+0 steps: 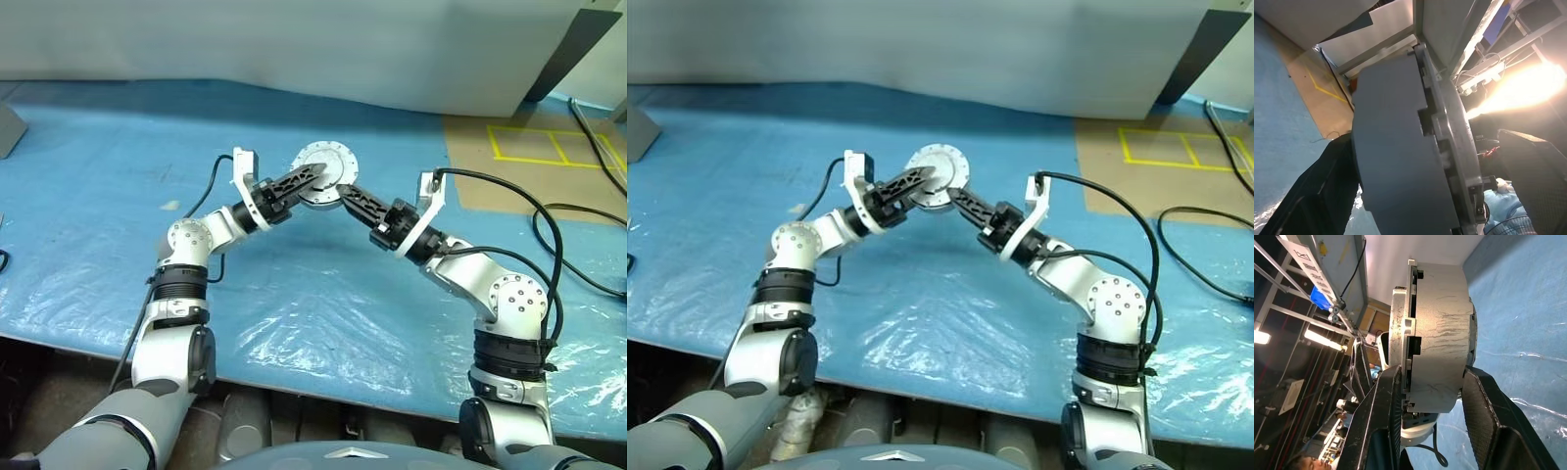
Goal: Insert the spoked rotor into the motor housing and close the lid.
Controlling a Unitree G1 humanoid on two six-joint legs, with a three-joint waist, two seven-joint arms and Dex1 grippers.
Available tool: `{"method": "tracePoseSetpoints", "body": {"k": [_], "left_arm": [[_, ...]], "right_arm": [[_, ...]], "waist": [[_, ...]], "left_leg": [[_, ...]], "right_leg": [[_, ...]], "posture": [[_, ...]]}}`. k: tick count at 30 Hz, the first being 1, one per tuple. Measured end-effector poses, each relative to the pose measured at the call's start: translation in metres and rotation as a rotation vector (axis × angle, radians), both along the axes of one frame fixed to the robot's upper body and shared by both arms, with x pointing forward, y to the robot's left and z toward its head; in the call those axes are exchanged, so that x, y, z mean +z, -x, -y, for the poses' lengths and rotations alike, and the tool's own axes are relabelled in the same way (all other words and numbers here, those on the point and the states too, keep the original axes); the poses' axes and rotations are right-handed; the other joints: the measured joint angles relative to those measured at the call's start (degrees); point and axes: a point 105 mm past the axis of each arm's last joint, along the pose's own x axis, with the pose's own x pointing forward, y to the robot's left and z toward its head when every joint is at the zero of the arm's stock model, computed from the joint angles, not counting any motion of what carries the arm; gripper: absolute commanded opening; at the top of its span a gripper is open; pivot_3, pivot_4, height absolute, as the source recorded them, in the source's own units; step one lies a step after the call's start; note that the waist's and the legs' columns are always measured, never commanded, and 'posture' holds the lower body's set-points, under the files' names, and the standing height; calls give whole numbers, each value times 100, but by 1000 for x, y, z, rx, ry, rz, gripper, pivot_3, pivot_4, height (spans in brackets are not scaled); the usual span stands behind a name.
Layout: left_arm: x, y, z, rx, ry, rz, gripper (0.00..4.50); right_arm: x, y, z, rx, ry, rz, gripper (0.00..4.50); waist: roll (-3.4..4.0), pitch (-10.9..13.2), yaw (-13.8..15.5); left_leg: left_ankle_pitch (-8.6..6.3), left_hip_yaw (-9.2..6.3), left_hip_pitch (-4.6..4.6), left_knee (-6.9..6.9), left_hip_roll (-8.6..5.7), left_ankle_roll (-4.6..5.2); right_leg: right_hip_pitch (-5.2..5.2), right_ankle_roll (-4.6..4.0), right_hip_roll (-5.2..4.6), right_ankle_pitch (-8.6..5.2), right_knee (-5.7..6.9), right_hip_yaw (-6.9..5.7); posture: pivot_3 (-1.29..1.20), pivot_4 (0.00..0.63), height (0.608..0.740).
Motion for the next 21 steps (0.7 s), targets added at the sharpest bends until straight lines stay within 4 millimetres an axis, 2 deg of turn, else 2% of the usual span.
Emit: {"method": "tracePoseSetpoints", "body": {"k": [3,7,12,13,21], "left_arm": [[-7,-4,11,-1,1,-59,4460],[-17,-14,11,39,2,-132,4460],[-13,-16,8,58,67,-167,2867],[-13,-16,8,51,70,-176,2689],[-13,-13,7,55,54,-168,2686]], "right_arm": [[-2,0,-1,-3,4,-8,1411],[-8,0,1,-12,15,-28,1411],[-9,-1,2,-26,21,-33,1411],[-8,-1,2,-27,18,-32,1411],[-9,-1,0,-24,15,-35,1411]], "waist": [[0,0,2],[0,0,-9],[0,0,4],[0,0,4],[0,0,2]], "left_leg": [[0,-10,-4,3,-1,0],[0,-37,-20,13,-1,0],[0,-57,-35,29,-1,0],[0,-58,-37,33,-1,0],[0,-62,-35,48,1,0]], "right_leg": [[2,0,0,0,1,-11],[2,0,0,0,1,-29],[3,-1,-2,0,4,-46],[3,-1,-3,0,6,-46],[7,-1,-4,0,20,-49]], "posture": [[0,150,740],[0,150,740],[0,150,740],[0,150,740],[0,150,740]]}}
